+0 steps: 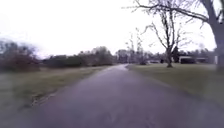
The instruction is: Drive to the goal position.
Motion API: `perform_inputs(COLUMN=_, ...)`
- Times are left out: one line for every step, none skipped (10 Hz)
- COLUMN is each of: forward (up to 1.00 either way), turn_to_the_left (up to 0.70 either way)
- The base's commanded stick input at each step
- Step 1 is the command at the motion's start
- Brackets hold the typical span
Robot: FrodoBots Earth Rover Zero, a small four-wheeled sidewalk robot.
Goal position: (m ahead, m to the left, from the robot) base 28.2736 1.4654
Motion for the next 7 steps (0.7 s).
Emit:
perform_inputs(forward=1.0, turn_to_the_left=0.0)
perform_inputs(forward=1.0, turn_to_the_left=0.0)
perform_inputs(forward=1.0, turn_to_the_left=0.0)
perform_inputs(forward=1.0, turn_to_the_left=0.0)
perform_inputs(forward=1.0, turn_to_the_left=0.0)
perform_inputs(forward=1.0, turn_to_the_left=0.0)
perform_inputs(forward=1.0, turn_to_the_left=0.0)
